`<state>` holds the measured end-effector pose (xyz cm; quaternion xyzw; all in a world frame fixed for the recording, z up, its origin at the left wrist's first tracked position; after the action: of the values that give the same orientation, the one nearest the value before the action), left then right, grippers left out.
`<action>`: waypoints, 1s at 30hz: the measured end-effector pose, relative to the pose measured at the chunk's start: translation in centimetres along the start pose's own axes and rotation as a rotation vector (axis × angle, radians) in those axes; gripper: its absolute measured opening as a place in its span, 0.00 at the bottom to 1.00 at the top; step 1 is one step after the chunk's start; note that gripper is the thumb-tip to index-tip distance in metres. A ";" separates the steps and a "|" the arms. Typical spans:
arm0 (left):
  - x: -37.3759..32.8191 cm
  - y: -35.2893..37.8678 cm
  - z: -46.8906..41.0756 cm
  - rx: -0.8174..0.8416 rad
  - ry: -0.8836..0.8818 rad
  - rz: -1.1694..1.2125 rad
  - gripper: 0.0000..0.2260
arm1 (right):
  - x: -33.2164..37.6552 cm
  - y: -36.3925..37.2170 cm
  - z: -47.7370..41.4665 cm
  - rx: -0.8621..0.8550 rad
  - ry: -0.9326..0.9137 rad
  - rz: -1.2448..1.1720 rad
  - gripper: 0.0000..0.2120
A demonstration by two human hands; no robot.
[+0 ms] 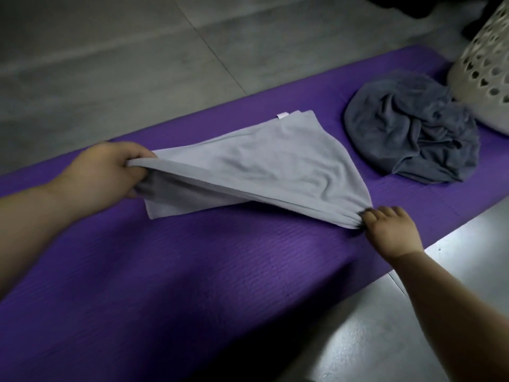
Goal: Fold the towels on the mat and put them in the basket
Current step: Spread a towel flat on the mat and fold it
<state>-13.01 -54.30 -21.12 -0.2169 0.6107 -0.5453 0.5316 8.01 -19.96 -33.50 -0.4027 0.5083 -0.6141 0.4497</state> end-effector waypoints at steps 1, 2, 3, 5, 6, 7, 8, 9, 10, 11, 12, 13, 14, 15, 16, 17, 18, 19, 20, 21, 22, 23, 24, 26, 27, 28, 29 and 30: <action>0.7 -0.9 -0.1 -0.020 -0.020 0.011 0.16 | 0.9 -1.0 -0.2 -0.011 -0.052 0.003 0.17; 1.5 -1.5 -0.2 -0.040 -0.050 0.028 0.14 | 1.5 -1.6 -0.5 -0.049 -0.111 0.011 0.16; 2.3 -2.8 -0.4 -0.081 -0.076 0.042 0.12 | 2.0 -2.9 -1.0 -0.097 -0.137 0.015 0.16; 3.6 -5.8 -0.3 -0.159 -0.136 0.051 0.10 | 3.1 -6.7 -2.3 -0.212 -0.159 -0.004 0.15; 4.2 -7.4 -0.2 -0.189 -0.172 0.067 0.10 | 3.8 -9.1 -3.1 -0.286 -0.180 -0.038 0.14; 4.8 -9.2 -0.1 -0.217 -0.206 0.095 0.10 | 4.6 -11.9 -3.9 -0.355 -0.181 -0.073 0.13; 5.1 -10.9 0.1 -0.239 -0.238 0.154 0.10 | 5.5 -14.7 -4.8 -0.418 -0.175 -0.099 0.12; 5.2 -12.7 0.4 -0.252 -0.267 0.223 0.11 | 6.7 -17.6 -5.5 -0.472 -0.167 -0.120 0.11; 5.3 -14.6 0.8 -0.260 -0.299 0.304 0.12 | 7.9 -20.3 -6.2 -0.524 -0.152 -0.161 0.11; 5.4 -16.5 1.2 -0.281 -0.330 0.377 0.14 | 8.9 -22.8 -6.7 -0.569 -0.113 -0.220 0.13; 5.5 -18.5 1.7 -0.309 -0.352 0.430 0.16 | 9.7 -25.1 -7.3 -0.608 -0.090 -0.265 0.15; 5.9 -20.6 2.1 -0.338 -0.360 0.448 0.17 | 10.5 -27.3 -7.8 -0.618 -0.109 -0.265 0.14; 6.3 -22.5 2.6 -0.369 -0.363 0.452 0.17 | 11.3 -29.1 -8.4 -0.629 -0.151 -0.239 0.12; 7.0 -24.1 3.0 -0.384 -0.351 0.394 0.16 | 12.0 -30.8 -9.0 -0.630 -0.187 -0.197 0.09; 7.6 -25.6 3.7 -0.386 -0.340 0.288 0.16 | 12.7 -32.2 -9.6 -0.630 -0.226 -0.135 0.09; 8.3 -26.6 4.2 -0.382 -0.335 0.167 0.16 | 13.7 -33.4 -9.9 -0.598 -0.276 -0.047 0.11; 8.9 -27.3 4.6 -0.377 -0.327 0.028 0.17 | 14.5 -34.2 -10.3 -0.548 -0.321 0.039 0.12; 9.6 -27.7 4.8 -0.321 -0.349 -0.104 0.17 | 15.1 -34.6 -10.5 -0.498 -0.353 0.112 0.11; 10.2 -27.7 5.2 -0.243 -0.370 -0.228 0.16 | 15.8 -34.9 -10.6 -0.444 -0.329 0.171 0.11; 10.6 -27.6 5.6 -0.170 -0.391 -0.336 0.14 | 16.2 -34.9 -10.7 -0.407 -0.309 0.205 0.12; 11.0 -27.3 6.0 -0.115 -0.410 -0.331 0.13 | 16.4 -34.8 -10.8 -0.392 -0.307 0.179 0.11; 11.3 -26.9 6.3 -0.082 -0.404 -0.248 0.13 | 16.7 -34.5 -10.8 -0.413 -0.321 0.138 0.09; 11.5 -26.6 6.6 -0.055 -0.393 -0.195 0.15 | 17.2 -34.2 -10.6 -0.428 -0.318 0.134 0.08; 12.2 -26.3 6.8 -0.087 -0.413 0.025 0.17 | 17.8 -33.1 -10.5 -0.420 -0.332 0.158 0.11; 12.8 -26.2 6.9 -0.129 -0.427 0.145 0.16 | 17.9 -32.4 -10.5 -0.406 -0.336 0.163 0.15; 13.2 -26.0 7.0 -0.179 -0.440 0.245 0.16 | 18.5 -32.0 -10.4 -0.435 -0.367 0.176 0.17; 13.7 -25.7 7.1 -0.225 -0.452 0.332 0.16 | 19.2 -31.8 -10.2 -0.413 -0.340 0.163 0.15; 14.2 -25.3 7.0 -0.276 -0.457 0.402 0.16 | 19.9 -31.5 -10.4 -0.424 -0.306 0.143 0.11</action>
<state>-19.67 -77.26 -3.15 -0.2787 0.5741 -0.2789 0.7176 -11.79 -33.94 -3.37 -0.5388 0.5789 -0.3927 0.4694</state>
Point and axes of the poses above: each hand's wrist, its own z-axis away from the middle knuckle, its own y-axis out of the palm, x = y × z, the point moved 2 cm from there along -z, towards the middle knuckle, and after that the axes turned 14 degrees about -z, right-handed, at the moved point
